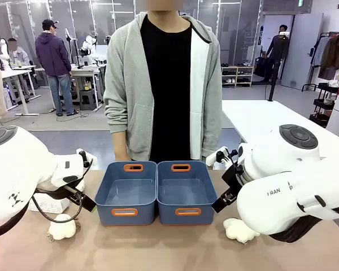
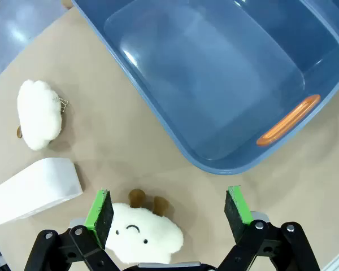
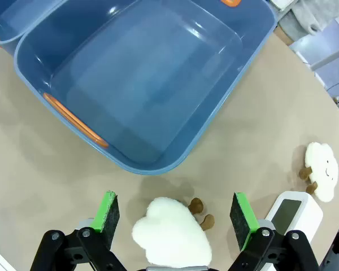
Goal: Sort the digital clocks into the basket.
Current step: Pick up the Digital clock from the table and place it into the empty Plastic storage basket.
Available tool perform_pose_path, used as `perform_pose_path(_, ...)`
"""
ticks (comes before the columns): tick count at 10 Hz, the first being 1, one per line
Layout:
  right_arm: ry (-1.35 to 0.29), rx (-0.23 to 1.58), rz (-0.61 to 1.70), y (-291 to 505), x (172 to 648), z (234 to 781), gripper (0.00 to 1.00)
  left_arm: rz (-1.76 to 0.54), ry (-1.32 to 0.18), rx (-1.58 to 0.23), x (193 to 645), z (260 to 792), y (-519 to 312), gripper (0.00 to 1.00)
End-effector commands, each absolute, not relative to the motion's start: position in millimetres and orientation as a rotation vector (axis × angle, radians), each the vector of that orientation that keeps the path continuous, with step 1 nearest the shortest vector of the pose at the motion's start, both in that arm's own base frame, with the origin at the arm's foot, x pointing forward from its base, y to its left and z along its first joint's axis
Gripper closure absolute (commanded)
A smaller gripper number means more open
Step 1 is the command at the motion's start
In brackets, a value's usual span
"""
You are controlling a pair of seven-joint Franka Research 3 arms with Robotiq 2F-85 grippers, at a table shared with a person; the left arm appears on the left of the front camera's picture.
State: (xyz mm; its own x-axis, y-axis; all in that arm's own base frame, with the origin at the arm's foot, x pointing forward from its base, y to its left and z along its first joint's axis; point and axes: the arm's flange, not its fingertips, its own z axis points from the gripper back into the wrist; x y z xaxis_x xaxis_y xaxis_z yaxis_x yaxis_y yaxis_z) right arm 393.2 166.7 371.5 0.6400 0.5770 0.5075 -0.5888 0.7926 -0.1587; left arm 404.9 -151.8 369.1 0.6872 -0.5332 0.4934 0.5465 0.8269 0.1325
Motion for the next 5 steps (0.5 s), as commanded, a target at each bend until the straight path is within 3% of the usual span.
perform_pose_path(1, -0.571, 0.022, 0.665, 166.7, 393.2, 371.5, 0.0, -0.605, -0.544, -0.026, 404.9, 369.2, -151.9, 0.0)
perform_pose_path(5, -0.571, 0.022, 0.665, 166.7, 393.2, 371.5, 0.0, -0.605, -0.544, -0.026, 404.9, 369.2, -151.9, 0.0)
